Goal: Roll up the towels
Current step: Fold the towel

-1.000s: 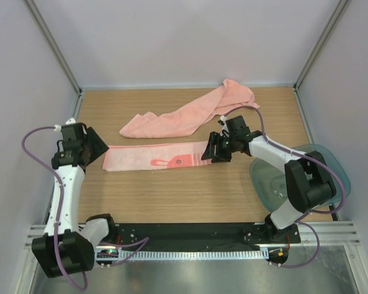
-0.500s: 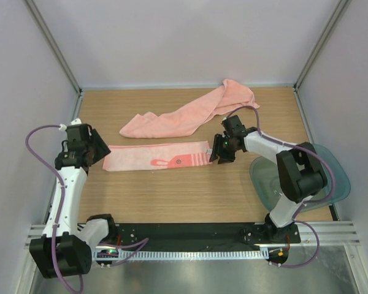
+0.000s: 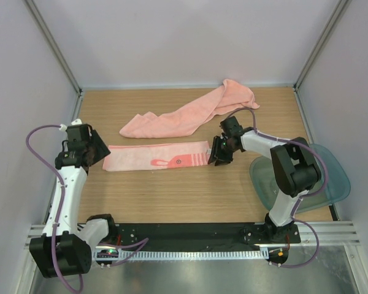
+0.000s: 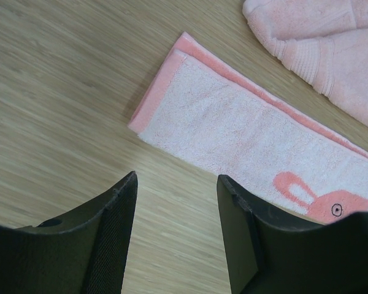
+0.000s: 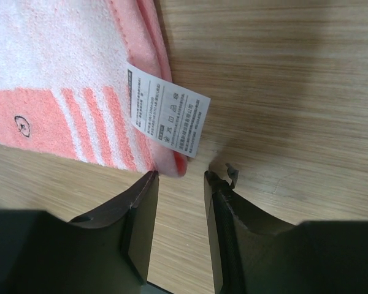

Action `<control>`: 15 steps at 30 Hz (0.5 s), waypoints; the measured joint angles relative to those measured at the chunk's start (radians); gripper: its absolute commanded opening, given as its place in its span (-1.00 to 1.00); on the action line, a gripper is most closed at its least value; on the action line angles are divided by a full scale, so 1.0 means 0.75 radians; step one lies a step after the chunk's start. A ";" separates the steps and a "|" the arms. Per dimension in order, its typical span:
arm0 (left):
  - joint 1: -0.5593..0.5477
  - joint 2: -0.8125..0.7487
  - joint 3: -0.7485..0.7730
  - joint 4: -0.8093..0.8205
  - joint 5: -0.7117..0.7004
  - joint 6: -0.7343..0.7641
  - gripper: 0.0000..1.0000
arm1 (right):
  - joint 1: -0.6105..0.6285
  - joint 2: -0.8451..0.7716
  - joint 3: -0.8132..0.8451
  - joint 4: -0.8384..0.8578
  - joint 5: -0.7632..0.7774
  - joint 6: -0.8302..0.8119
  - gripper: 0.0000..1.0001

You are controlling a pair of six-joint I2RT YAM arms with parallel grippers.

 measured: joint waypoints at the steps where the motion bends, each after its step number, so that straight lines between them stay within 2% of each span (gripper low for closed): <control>1: 0.000 0.000 0.000 -0.001 0.000 0.000 0.11 | -0.001 0.005 0.004 0.002 -0.006 0.005 -0.14; 8: -0.001 0.000 0.000 -0.002 0.001 0.000 0.11 | -0.001 0.028 0.017 0.033 -0.035 0.026 -0.25; 15: -0.002 0.000 0.000 -0.004 0.001 0.000 0.11 | -0.001 0.050 0.018 0.054 -0.050 0.040 -0.67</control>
